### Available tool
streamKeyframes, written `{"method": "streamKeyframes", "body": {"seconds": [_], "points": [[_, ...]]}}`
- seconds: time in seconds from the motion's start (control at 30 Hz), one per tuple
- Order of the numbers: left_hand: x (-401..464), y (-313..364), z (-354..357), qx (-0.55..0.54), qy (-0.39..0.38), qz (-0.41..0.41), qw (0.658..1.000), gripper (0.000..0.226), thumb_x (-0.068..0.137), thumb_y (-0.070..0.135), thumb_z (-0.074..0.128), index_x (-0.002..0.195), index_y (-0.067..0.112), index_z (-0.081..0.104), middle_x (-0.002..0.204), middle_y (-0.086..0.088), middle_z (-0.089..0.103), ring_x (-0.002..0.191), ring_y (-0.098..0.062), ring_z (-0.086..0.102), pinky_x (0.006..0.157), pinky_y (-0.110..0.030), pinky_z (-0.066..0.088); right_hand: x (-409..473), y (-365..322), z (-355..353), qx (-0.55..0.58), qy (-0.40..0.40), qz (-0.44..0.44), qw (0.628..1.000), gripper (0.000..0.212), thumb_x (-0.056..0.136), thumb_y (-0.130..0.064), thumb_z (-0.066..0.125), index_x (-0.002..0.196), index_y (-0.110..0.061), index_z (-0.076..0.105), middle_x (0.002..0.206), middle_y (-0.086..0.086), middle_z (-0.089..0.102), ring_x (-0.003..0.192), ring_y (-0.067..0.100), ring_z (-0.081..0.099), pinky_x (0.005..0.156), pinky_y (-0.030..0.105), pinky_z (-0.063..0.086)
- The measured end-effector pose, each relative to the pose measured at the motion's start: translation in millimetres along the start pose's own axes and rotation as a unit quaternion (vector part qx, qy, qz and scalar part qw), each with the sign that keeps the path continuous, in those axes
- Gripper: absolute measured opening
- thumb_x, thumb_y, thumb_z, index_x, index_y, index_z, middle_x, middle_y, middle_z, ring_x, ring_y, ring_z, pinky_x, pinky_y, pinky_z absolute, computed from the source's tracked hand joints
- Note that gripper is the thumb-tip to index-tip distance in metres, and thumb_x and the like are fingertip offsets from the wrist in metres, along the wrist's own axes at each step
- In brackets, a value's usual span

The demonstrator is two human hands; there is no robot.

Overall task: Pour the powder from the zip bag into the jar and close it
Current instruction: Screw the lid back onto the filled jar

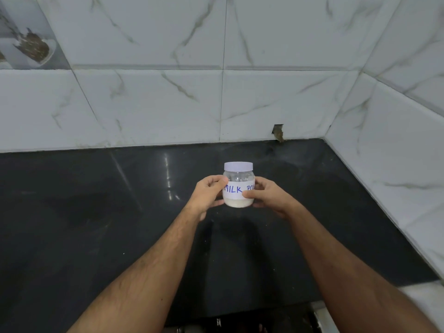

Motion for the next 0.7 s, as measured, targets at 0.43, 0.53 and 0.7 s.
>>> {"method": "streamKeyframes", "body": {"seconds": [0.43, 0.53, 0.7], "points": [[35, -5, 8, 0.082, 0.043, 0.008, 0.996, 0.038, 0.094, 0.023, 0.067, 0.132, 0.022, 0.059, 0.114, 0.004, 0.072, 0.111, -0.014, 0.066, 0.088, -0.039, 0.057, 63, 13, -21, -0.122, 0.028, -0.039, 0.991, 0.07, 0.071, 0.001, 0.081, 0.133, -0.013, 0.053, 0.123, 0.004, 0.067, 0.113, 0.022, 0.065, 0.1, 0.046, 0.054], [39, -4, -7, 0.097, 0.083, -0.002, 0.992, 0.041, 0.095, 0.021, 0.067, 0.134, 0.024, 0.058, 0.113, 0.005, 0.071, 0.112, -0.017, 0.065, 0.084, -0.038, 0.056, 89, 13, -5, -0.132, 0.03, -0.058, 0.989, 0.071, 0.068, 0.0, 0.082, 0.131, -0.017, 0.055, 0.121, 0.002, 0.069, 0.111, 0.021, 0.067, 0.1, 0.047, 0.054], [51, -4, -32, 0.113, 0.123, -0.02, 0.986, 0.046, 0.095, 0.014, 0.065, 0.138, 0.024, 0.056, 0.121, 0.002, 0.069, 0.116, -0.021, 0.064, 0.082, -0.036, 0.055, 118, 3, 19, -0.141, 0.021, -0.069, 0.987, 0.066, 0.073, 0.006, 0.078, 0.133, -0.012, 0.055, 0.123, 0.005, 0.068, 0.112, 0.021, 0.066, 0.1, 0.042, 0.054]]}}
Point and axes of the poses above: each hand's wrist, its own x-axis towards the middle knuckle, its own z-axis out of the palm, y = z × x, the point moved 3 cm from there along x, towards the middle knuckle
